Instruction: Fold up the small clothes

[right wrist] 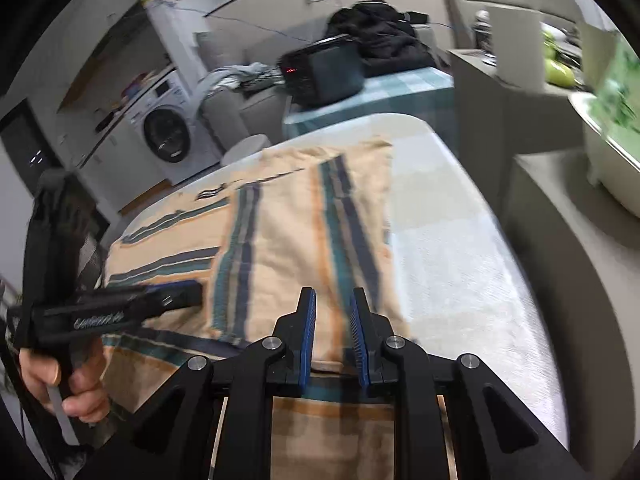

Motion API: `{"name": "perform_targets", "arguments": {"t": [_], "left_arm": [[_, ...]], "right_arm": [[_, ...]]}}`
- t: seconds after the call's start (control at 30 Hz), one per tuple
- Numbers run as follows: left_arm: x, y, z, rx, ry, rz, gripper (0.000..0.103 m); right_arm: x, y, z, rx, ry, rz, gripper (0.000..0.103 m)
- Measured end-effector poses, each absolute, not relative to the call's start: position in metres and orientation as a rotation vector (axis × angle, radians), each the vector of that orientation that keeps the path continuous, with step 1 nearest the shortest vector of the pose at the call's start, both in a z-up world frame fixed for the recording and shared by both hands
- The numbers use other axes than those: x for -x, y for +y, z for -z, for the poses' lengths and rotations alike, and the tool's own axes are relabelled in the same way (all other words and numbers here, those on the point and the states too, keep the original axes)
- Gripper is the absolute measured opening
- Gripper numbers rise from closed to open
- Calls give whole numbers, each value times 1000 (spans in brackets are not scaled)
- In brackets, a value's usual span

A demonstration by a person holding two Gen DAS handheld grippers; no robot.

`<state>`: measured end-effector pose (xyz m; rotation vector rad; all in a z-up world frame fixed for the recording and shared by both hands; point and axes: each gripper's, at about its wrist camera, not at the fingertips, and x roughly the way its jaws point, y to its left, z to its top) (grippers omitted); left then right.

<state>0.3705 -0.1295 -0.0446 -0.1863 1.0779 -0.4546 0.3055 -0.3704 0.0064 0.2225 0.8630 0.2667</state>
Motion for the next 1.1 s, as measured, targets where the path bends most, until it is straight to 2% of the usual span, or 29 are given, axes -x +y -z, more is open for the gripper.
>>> {"name": "perform_targets", "arguments": {"t": [0.07,0.1,0.27,0.4,0.5,0.57,0.6,0.63,0.67,0.7,0.73,0.77,0.9,1.1], "left_arm": [[-375,-136,44,148,1054,427,29],[-377,-137,47,122,1061,398,32],[-372,-125,51,25,1086,288,32],[-341,-91,26,129,1006,323,32],[-301,-58,-4,152,903,272,40],[-272,-33,-23,169,841,224,63],[-255,-21,-31,175,814,198,69],[-240,-9,-40,178,793,170,82],[-223,5,-46,180,774,147,89],[-210,17,-52,184,758,131,90],[-192,35,-58,194,737,106,97],[-179,49,-61,210,721,86,102],[-126,108,-66,294,671,8,102],[-77,187,-44,375,672,-134,102]], "right_arm": [[-304,-365,-7,-197,860,-259,18],[-303,-365,-8,-191,861,-257,18],[-288,-377,-17,-172,859,-223,18],[-262,-382,-39,-149,807,-197,18],[-239,-377,-62,-127,763,-201,24],[-221,-369,-80,-109,729,-207,30],[-211,-365,-88,-101,710,-211,40],[-197,-358,-100,-94,681,-223,54],[-186,-351,-109,-94,660,-236,62],[-177,-344,-117,-97,642,-252,76],[-167,-334,-127,-101,621,-272,90],[-161,-324,-133,-102,612,-281,94],[-143,-271,-154,-108,596,-349,103],[-149,-183,-149,-81,577,-484,103]]}}
